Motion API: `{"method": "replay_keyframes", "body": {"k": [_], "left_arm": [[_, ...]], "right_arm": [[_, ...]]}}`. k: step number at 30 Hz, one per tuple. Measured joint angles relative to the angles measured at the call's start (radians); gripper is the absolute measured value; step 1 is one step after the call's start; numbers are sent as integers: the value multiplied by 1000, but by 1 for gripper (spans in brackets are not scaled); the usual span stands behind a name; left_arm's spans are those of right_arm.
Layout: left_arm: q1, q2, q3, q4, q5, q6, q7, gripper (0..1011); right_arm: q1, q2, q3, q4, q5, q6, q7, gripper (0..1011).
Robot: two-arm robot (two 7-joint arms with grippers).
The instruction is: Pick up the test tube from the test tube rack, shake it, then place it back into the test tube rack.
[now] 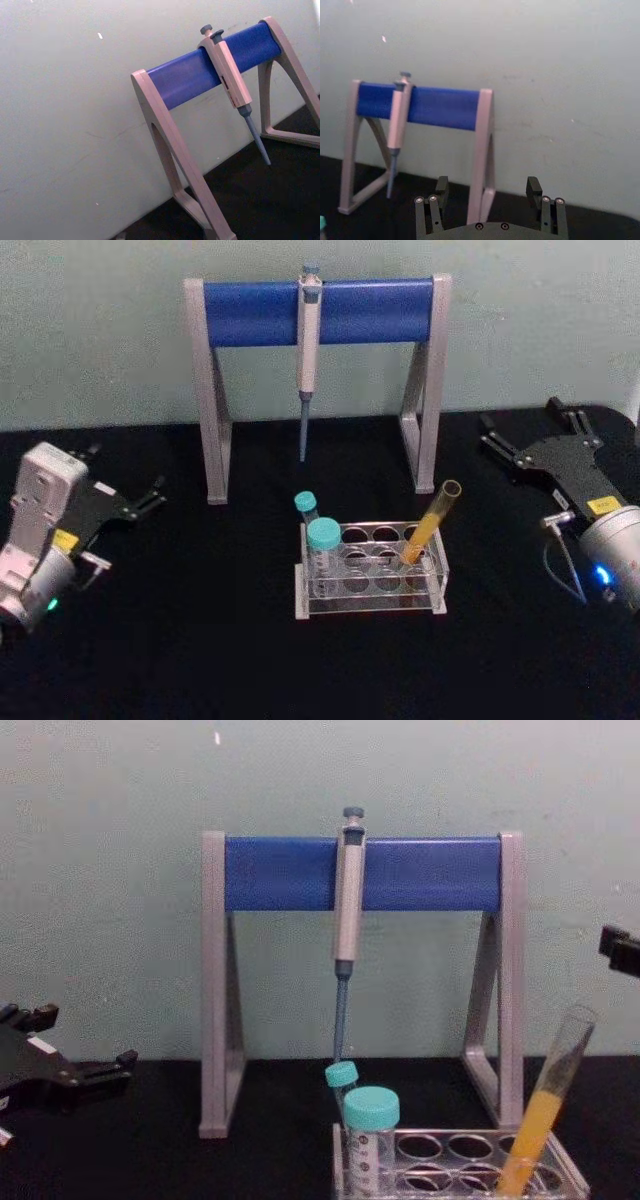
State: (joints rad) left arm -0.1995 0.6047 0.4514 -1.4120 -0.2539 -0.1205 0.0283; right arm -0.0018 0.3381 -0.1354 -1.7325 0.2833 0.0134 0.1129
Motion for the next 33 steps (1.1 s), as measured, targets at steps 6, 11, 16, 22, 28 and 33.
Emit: {"method": "replay_keyframes", "body": {"k": [6,11,16,22,28,33], "left_arm": [[0,0,0,0,0,0,0,1001],[0,0,0,0,0,0,0,1001],[0,0,0,0,0,0,0,1001],[0,0,0,0,0,0,0,1002],[0,0,0,0,0,0,0,1001],[0,0,0,0,0,0,0,1001]], "right_arm": [[19,-22,4,56,-25,8,-6,1000],[34,-37,3,105,-44,19,-4,1000],[42,-48,3,141,-56,33,6,1000],[44,-62,5,171,-72,50,17,1000],[41,-71,14,181,-83,59,32,1000],[41,-72,14,183,-86,60,38,1000]]}}
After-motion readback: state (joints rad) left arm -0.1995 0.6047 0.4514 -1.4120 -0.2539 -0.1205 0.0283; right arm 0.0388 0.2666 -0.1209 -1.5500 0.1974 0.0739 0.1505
